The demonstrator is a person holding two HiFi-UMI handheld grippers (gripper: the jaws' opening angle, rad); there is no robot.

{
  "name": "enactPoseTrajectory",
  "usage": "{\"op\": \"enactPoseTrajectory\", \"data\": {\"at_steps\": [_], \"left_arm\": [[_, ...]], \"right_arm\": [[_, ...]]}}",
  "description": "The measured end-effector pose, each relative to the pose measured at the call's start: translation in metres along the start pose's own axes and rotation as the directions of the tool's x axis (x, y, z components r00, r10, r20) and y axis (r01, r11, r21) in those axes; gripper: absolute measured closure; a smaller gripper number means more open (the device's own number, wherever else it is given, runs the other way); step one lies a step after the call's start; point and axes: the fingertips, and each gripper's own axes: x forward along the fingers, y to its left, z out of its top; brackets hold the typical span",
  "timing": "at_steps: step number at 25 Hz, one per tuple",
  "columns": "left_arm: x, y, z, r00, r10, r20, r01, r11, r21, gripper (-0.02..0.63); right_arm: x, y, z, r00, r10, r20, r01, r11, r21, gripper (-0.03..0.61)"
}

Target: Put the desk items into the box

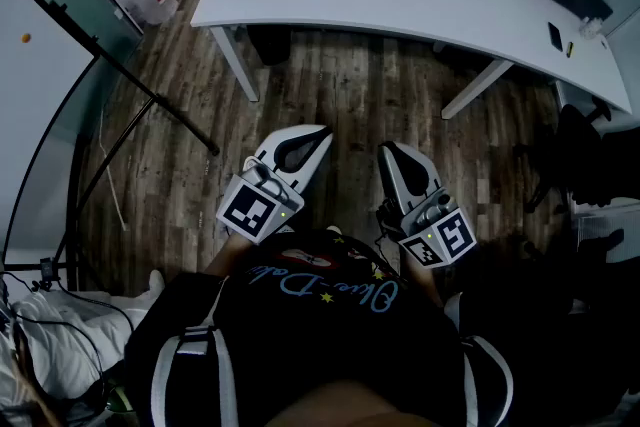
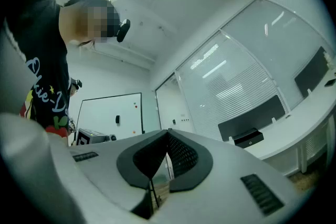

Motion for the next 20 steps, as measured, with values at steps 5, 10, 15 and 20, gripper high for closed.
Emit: {"op": "enactPoseTrajectory", "data": {"at_steps": [5, 10, 15, 20], "left_arm": [[0.001, -0.005, -0.003, 1.0, 0.005, -0.011, -0.005, 1.0, 0.003, 0.618], [-0.003, -0.003, -0.005, 0.999, 0.022, -0.027, -0.022, 1.0, 0.01, 0.618], [-0.006, 0.0, -0.011, 0.999, 0.026, -0.047, -0.025, 0.999, 0.023, 0.617], [-0.01, 0.01, -0.02, 0.995, 0.07, -0.07, -0.071, 0.997, -0.009, 0.617]], "right_arm": [[-0.001, -0.006, -0.003, 1.0, -0.001, -0.017, 0.001, 1.0, 0.003, 0.552], [-0.001, -0.006, -0.008, 1.0, 0.011, -0.001, -0.011, 1.0, 0.023, 0.551], [-0.001, -0.008, -0.016, 1.0, 0.0, 0.006, -0.001, 0.999, 0.046, 0.55], [0.001, -0.015, -0.029, 0.998, -0.012, -0.055, 0.014, 0.999, 0.036, 0.549]]}}
